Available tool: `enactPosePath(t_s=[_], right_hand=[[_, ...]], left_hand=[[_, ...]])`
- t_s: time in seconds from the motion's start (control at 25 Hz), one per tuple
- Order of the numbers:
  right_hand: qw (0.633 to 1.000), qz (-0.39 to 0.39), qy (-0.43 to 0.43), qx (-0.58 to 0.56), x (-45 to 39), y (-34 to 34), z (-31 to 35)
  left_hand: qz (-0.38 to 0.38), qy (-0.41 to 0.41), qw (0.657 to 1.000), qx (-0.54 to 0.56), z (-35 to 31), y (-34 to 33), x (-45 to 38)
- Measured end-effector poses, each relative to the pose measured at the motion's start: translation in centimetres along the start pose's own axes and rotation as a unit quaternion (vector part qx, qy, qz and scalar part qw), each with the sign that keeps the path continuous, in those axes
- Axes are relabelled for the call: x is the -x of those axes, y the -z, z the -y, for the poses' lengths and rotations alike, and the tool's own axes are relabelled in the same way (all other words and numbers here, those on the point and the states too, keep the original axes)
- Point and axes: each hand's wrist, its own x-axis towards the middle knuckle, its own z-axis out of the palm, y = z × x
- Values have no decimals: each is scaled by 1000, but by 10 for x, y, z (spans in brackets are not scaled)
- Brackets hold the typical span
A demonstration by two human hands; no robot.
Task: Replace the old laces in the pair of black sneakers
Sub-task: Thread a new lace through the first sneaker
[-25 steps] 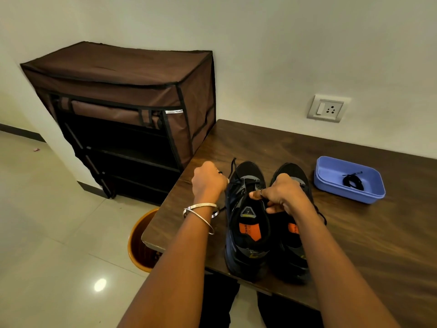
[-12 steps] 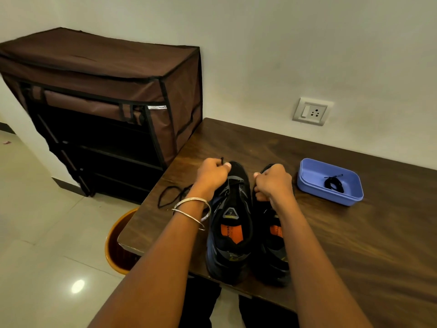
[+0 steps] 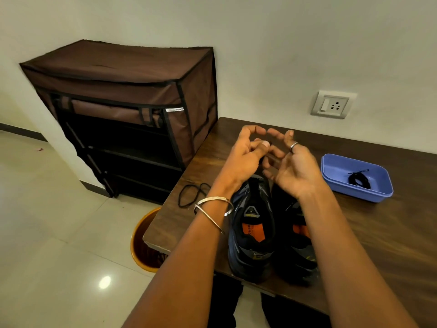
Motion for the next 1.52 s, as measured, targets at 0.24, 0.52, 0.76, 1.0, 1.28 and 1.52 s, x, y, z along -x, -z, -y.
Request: enactPosePath(t_s=[0.24, 0.52, 0.76, 1.0, 1.28, 1.52], right_hand=[[949, -25, 132, 284, 15, -14, 2], [913, -231, 256, 220, 17, 22, 24], [900, -255, 312, 165, 20, 51, 38], [895, -89, 248, 360, 13, 23, 19], [878, -96, 219, 415, 10, 13, 11], [869, -123, 158, 453, 8, 30, 8]], left_hand=[[4, 19, 999, 27, -8, 3, 6], [-244, -20, 966, -81, 23, 41, -6], [-381, 28, 888, -256, 43, 62, -5], [-104, -79, 917, -378, 28, 38, -11], [-161, -36, 843, -511, 17, 31, -6], [-260, 41, 760, -594, 26, 50, -2]])
